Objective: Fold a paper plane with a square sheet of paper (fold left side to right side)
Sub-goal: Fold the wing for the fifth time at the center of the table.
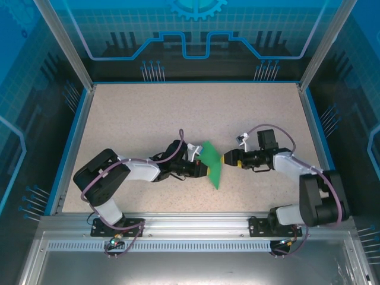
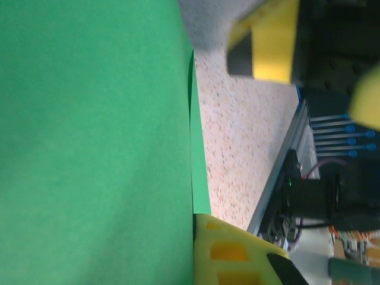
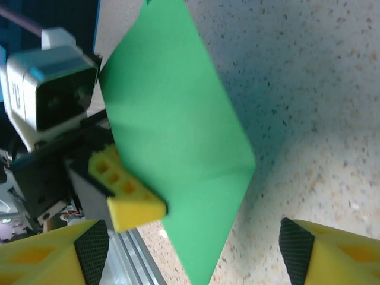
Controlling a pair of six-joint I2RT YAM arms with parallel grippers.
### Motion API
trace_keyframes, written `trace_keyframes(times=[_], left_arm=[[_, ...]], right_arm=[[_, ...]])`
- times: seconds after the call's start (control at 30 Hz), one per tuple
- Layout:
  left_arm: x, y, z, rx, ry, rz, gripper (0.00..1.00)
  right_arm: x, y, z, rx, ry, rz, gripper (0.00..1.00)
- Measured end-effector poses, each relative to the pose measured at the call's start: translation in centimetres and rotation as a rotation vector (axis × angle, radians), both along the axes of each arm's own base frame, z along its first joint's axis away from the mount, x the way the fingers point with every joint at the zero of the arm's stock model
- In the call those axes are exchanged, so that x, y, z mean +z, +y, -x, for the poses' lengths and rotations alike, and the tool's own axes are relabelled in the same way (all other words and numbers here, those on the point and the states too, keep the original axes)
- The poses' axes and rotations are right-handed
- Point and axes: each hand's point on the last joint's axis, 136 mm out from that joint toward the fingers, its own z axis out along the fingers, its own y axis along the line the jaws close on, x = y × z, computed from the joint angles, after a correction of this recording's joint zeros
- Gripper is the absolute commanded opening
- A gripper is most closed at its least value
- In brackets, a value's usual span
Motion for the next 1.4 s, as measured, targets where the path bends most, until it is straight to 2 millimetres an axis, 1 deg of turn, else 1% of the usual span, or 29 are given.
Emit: trace_keyframes(times=[0.07, 0.13, 0.27, 0.37, 0.53, 0.7, 0.8, 0.93, 1.03, 1.13, 1.17, 1.23, 1.27, 1.3, 1.33, 1.37, 1.4], left_arm=[[-0.2, 0.2, 0.6, -0.033, -0.002, 0.004, 0.0], [-0.4, 0.3, 1.1, -0.061, 0.0, 0.005, 0.0], [-0.3, 0.2, 1.9, -0.11, -0.003, 0.014, 0.0], [-0.4, 0.3, 2.3, -0.135, 0.0, 0.016, 0.0], [-0.7, 0.5, 2.9, -0.161, 0.011, 0.004, 0.0], [-0.8, 0.6, 3.2, -0.176, 0.01, 0.0, 0.0], [-0.8, 0.5, 3.2, -0.181, 0.014, 0.002, 0.0], [-0.7, 0.5, 3.3, -0.187, 0.016, 0.003, 0.0], [-0.6, 0.5, 3.3, -0.189, 0.018, 0.003, 0.0], [-0.7, 0.5, 3.3, -0.19, 0.016, 0.002, 0.01], [-0.7, 0.5, 3.3, -0.19, 0.018, 0.0, 0.07], [-0.8, 0.5, 3.4, -0.194, 0.017, -0.006, 0.23], [-0.9, 0.6, 3.4, -0.195, 0.018, -0.011, 0.3], [-1.0, 0.7, 3.4, -0.194, 0.018, -0.016, 0.39], [-1.0, 0.8, 3.5, -0.193, 0.018, -0.025, 0.5], [-1.0, 1.0, 3.4, -0.188, 0.012, -0.036, 0.56], [-0.9, 1.1, 3.4, -0.183, 0.005, -0.045, 0.61]], right_arm=[[-0.2, 0.4, -0.8, 0.017, -0.006, -0.022, 0.7], [-0.3, 0.7, -1.5, 0.035, -0.012, -0.049, 0.69], [-0.5, 1.3, -2.3, 0.064, -0.023, -0.088, 0.66], [-0.4, 1.5, -3.0, 0.082, -0.035, -0.102, 0.64], [0.0, 2.2, -4.2, 0.112, -0.059, -0.117, 0.58], [-0.5, 3.3, -4.2, 0.151, -0.047, -0.121, 0.53], [-0.7, 3.9, -4.0, 0.171, -0.042, -0.122, 0.48], [-0.8, 4.4, -3.8, 0.189, -0.037, -0.124, 0.38], [-0.7, 4.6, -3.8, 0.199, -0.04, -0.124, 0.26], [-0.8, 4.6, -3.7, 0.201, -0.037, -0.117, 0.09], [-0.8, 4.5, -3.7, 0.201, -0.036, -0.113, 0.05], [-1.0, 4.5, -3.6, 0.198, -0.028, -0.106, 0.0], [-1.1, 4.4, -3.6, 0.198, -0.028, -0.101, 0.0], [-1.2, 4.4, -3.6, 0.194, -0.025, -0.094, 0.0], [-1.3, 4.3, -3.6, 0.19, -0.024, -0.086, 0.0], [-1.3, 4.2, -3.7, 0.184, -0.024, -0.079, 0.0], [-1.2, 4.2, -3.8, 0.178, -0.028, -0.072, 0.0]])
